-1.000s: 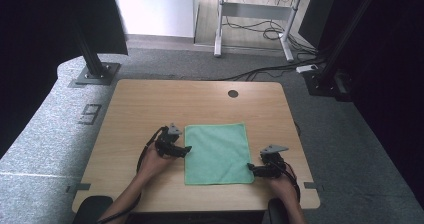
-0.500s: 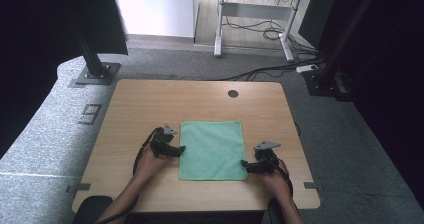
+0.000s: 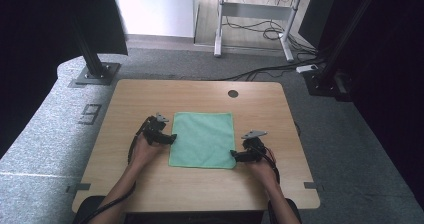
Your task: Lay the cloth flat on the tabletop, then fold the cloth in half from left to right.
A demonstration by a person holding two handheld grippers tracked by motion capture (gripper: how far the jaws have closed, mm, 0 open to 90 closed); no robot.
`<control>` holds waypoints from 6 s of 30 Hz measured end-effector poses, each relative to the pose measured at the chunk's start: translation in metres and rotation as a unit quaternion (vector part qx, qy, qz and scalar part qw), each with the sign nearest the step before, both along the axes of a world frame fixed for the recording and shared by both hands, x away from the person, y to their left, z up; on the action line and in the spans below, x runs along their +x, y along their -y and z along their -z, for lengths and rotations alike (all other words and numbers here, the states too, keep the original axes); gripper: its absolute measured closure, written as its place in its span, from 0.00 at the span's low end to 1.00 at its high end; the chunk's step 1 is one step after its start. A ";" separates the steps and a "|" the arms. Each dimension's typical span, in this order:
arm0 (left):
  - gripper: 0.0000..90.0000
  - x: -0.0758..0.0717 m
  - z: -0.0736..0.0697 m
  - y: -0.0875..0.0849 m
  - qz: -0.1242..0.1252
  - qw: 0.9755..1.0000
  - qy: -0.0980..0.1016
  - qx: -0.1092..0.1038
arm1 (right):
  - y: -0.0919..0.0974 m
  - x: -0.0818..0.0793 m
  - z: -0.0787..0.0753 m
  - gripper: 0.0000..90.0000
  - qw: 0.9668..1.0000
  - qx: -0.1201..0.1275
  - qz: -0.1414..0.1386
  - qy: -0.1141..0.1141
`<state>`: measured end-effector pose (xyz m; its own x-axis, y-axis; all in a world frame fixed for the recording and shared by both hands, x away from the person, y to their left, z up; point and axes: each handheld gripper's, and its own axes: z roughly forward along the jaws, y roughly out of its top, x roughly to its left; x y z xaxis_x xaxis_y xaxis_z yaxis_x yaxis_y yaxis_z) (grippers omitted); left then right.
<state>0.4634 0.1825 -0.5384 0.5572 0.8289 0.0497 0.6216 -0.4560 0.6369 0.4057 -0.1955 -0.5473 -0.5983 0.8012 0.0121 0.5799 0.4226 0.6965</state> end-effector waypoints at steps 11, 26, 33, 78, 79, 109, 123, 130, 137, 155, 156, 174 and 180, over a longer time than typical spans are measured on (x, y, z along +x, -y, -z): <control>0.19 -0.001 -0.003 -0.004 -0.004 1.000 0.006 0.008 | -0.005 0.008 0.000 0.26 1.000 0.003 -0.006 0.002; 0.15 -0.087 -0.025 -0.019 0.063 0.997 0.003 -0.046 | 0.001 -0.017 -0.017 0.15 0.999 0.009 -0.038 0.001; 0.11 -0.112 -0.013 -0.019 0.070 0.997 0.000 -0.037 | 0.010 -0.034 -0.014 0.02 1.000 0.011 -0.022 -0.003; 0.00 -0.114 0.011 -0.020 0.079 0.996 -0.007 -0.031 | 0.018 -0.043 0.009 0.00 1.000 0.006 -0.004 0.011; 0.00 -0.114 0.011 -0.020 0.078 0.996 -0.007 -0.031 | 0.018 -0.043 0.009 0.00 1.000 0.007 -0.004 0.011; 0.00 -0.026 -0.013 -0.003 0.005 0.999 0.021 -0.044 | -0.013 -0.008 -0.005 0.00 1.000 0.004 -0.007 0.006; 0.00 -0.008 0.004 -0.012 -0.032 0.999 0.003 -0.043 | -0.011 0.000 0.001 0.00 1.000 -0.003 0.001 -0.001; 0.00 -0.010 0.008 -0.008 -0.023 0.999 0.001 -0.024 | -0.011 -0.001 0.004 0.00 1.000 -0.008 -0.001 -0.005; 0.02 -0.019 0.008 -0.008 -0.020 0.999 -0.006 -0.028 | -0.007 -0.002 0.004 0.00 1.000 -0.014 -0.002 -0.004; 0.02 -0.072 0.005 0.011 0.027 0.999 -0.027 -0.020 | 0.019 0.007 0.003 0.00 0.999 -0.022 0.040 -0.001; 0.01 -0.071 0.005 0.010 0.027 0.999 -0.025 -0.019 | 0.019 0.006 0.003 0.00 0.999 -0.019 0.041 -0.001; 0.02 -0.006 -0.020 -0.018 -0.026 0.999 0.022 -0.023 | 0.024 0.003 0.009 0.00 0.999 0.009 0.044 0.012; 0.03 0.013 -0.019 -0.023 -0.048 0.998 0.026 -0.020 | 0.024 0.003 0.009 0.00 0.999 0.009 0.044 0.012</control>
<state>0.4764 0.2050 -0.5195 0.4724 0.8804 0.0429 0.6264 -0.3696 0.6863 0.4089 -0.2197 -0.5565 -0.5262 0.8502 0.0131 0.5972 0.3585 0.7175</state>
